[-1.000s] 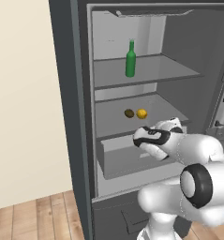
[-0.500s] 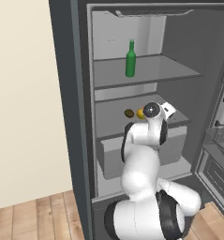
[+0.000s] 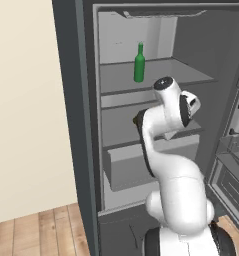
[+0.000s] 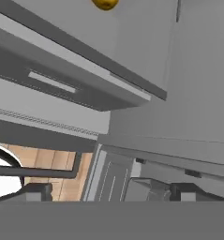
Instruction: Place the beer on the top shelf of the fridge to keep it out of children's reach, and place the lemon and kiwi on lower shelves for easy access.
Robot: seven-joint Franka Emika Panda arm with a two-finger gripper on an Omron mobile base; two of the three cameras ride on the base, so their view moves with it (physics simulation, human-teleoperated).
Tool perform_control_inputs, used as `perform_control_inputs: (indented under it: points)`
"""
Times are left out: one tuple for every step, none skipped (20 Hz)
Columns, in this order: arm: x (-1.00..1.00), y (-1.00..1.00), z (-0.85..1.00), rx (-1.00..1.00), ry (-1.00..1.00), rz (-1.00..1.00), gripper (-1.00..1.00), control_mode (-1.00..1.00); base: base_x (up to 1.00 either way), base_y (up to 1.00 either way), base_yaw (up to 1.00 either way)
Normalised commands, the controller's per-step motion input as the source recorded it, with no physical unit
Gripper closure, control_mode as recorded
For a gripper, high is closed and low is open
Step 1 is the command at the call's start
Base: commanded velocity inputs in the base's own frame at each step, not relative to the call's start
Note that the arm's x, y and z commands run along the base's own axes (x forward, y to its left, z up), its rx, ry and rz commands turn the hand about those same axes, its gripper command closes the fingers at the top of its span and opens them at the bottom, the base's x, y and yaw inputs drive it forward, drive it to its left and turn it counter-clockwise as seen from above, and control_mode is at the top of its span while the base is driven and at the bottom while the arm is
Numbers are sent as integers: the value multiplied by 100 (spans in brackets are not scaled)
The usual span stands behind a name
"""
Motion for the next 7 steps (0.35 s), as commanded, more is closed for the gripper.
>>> perform_control_inputs:
  points:
    - [-100,31,0,-1,0,2,-100,-100,0,0,0]
    - [-100,36,0,0,0,4,-100,-100,0,0,0]
    - [-100,36,0,0,-4,5,-100,-100,0,0,0]
    - [-100,38,-4,0,-12,6,-100,-100,0,0,0]
    - [-100,41,-4,0,-13,7,-100,-100,0,0,0]
    - [-100,41,-2,0,-17,7,-100,-100,0,0,0]
    - [-100,44,0,0,-18,7,-100,-100,0,0,0]
